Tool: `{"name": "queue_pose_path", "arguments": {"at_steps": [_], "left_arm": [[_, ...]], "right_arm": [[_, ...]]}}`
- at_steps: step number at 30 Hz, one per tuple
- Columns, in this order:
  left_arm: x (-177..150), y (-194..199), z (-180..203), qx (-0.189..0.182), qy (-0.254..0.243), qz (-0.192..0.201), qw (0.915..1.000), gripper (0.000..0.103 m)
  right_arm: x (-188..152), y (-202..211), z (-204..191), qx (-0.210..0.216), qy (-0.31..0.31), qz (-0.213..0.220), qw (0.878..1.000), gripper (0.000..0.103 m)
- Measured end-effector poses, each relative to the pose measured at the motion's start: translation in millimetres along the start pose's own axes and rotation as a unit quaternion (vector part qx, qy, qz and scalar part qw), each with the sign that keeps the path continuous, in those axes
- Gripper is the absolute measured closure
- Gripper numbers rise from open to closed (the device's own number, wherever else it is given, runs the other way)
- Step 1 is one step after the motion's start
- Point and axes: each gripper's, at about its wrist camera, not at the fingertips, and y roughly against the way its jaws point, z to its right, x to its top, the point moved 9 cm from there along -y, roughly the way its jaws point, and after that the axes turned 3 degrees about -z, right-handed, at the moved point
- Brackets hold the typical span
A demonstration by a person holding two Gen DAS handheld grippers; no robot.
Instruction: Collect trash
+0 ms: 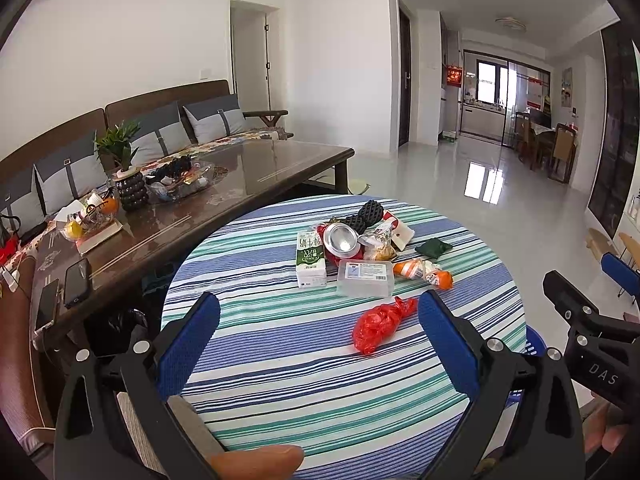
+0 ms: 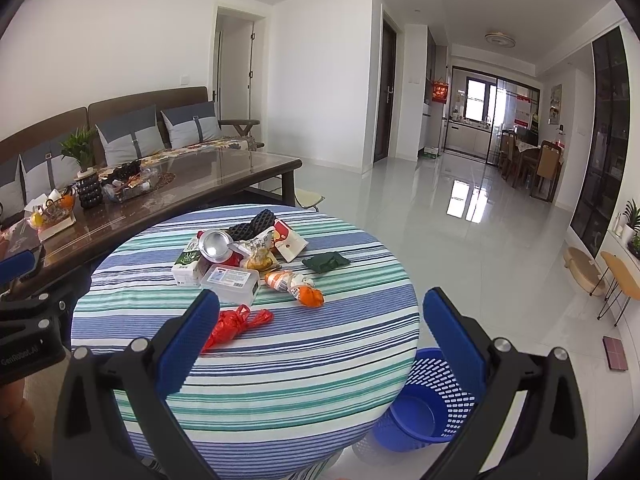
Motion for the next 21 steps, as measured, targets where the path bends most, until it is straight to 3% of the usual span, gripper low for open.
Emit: {"name": "queue_pose_path", "arguments": {"at_steps": [21], "left_arm": [[2.4,5.0,0.2,-0.002,-0.005,0.001,1.0000,0.005]], "right_arm": [[3.1,2.2,4.5,-0.006,-0.006,0.003,1.000,0.005]]}}
